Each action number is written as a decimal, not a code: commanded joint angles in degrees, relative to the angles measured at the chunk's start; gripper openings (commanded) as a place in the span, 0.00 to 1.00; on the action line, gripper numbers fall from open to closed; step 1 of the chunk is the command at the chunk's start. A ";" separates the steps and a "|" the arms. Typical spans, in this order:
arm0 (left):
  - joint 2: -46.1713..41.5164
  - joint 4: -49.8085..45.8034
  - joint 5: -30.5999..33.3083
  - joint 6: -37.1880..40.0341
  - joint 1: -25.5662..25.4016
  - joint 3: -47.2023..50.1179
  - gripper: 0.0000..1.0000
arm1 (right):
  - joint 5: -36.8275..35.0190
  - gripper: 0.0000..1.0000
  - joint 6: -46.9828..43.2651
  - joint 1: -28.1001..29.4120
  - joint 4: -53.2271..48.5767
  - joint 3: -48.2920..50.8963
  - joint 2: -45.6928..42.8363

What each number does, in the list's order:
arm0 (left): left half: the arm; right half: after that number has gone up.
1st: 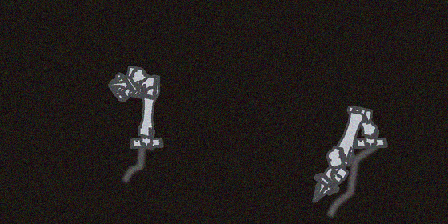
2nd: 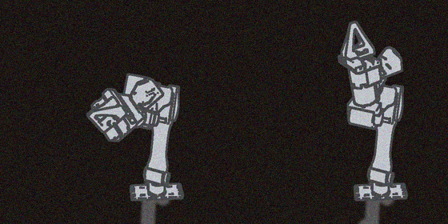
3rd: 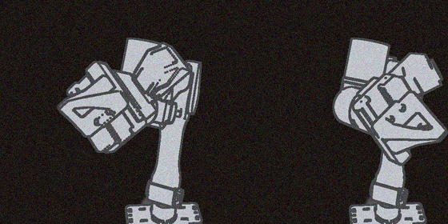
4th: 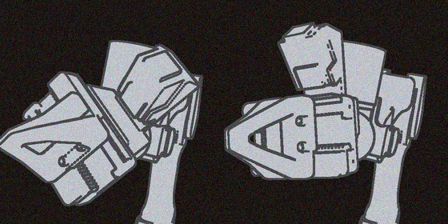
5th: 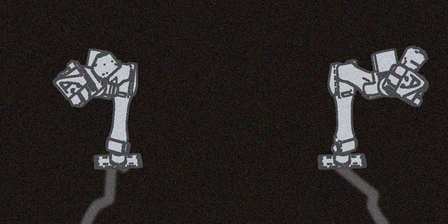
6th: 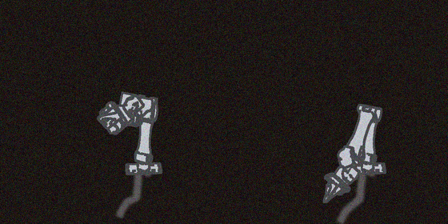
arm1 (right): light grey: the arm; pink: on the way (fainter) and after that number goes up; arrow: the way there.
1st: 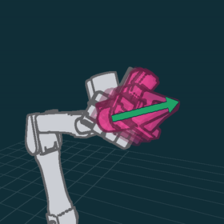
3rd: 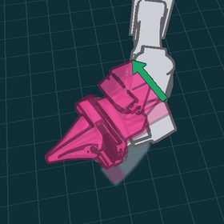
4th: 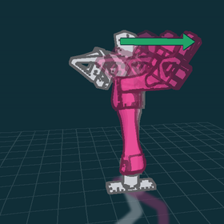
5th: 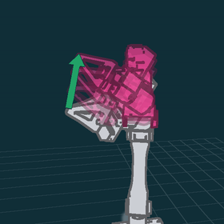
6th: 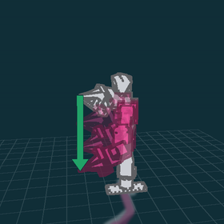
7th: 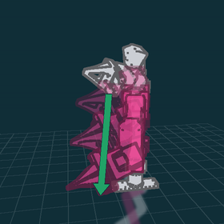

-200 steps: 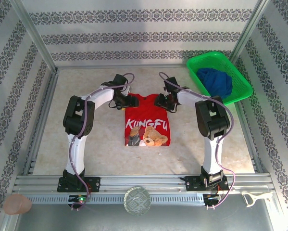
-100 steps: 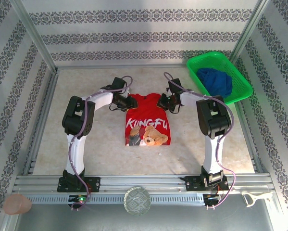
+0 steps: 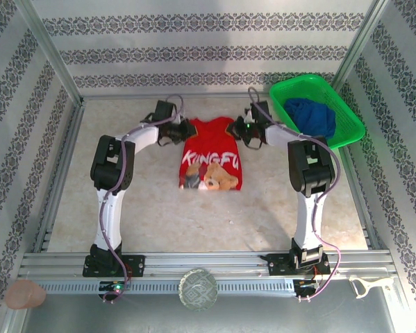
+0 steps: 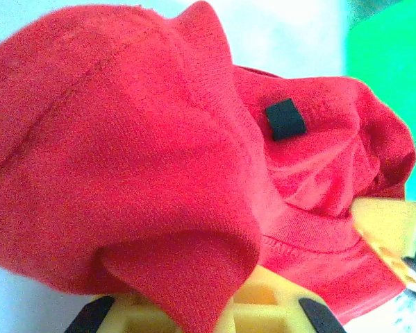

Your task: Fold the inside-out t-shirt

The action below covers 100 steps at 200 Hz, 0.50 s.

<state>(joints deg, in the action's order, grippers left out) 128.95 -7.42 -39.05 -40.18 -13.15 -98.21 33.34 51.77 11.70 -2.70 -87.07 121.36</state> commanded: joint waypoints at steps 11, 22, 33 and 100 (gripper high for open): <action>2.25 0.79 -2.09 -1.95 2.15 -20.41 0.00 | 2.46 0.00 2.98 -2.10 1.41 -15.08 0.30; 2.25 -1.95 -2.58 -0.54 2.12 -24.86 0.00 | 2.32 0.00 2.55 -2.30 1.07 -17.15 -0.88; 0.72 -2.79 -2.88 0.27 2.12 -25.19 0.00 | 2.19 0.00 1.28 -2.30 0.68 -17.26 -2.84; -20.11 17.93 -2.09 -0.35 0.51 25.30 0.00 | -3.65 0.00 -2.21 2.49 13.70 26.08 -22.09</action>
<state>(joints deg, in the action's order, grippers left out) 112.07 3.29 -41.52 -40.86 -11.88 -87.90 32.75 50.50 12.05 5.15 -76.07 102.80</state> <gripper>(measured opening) 0.070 0.058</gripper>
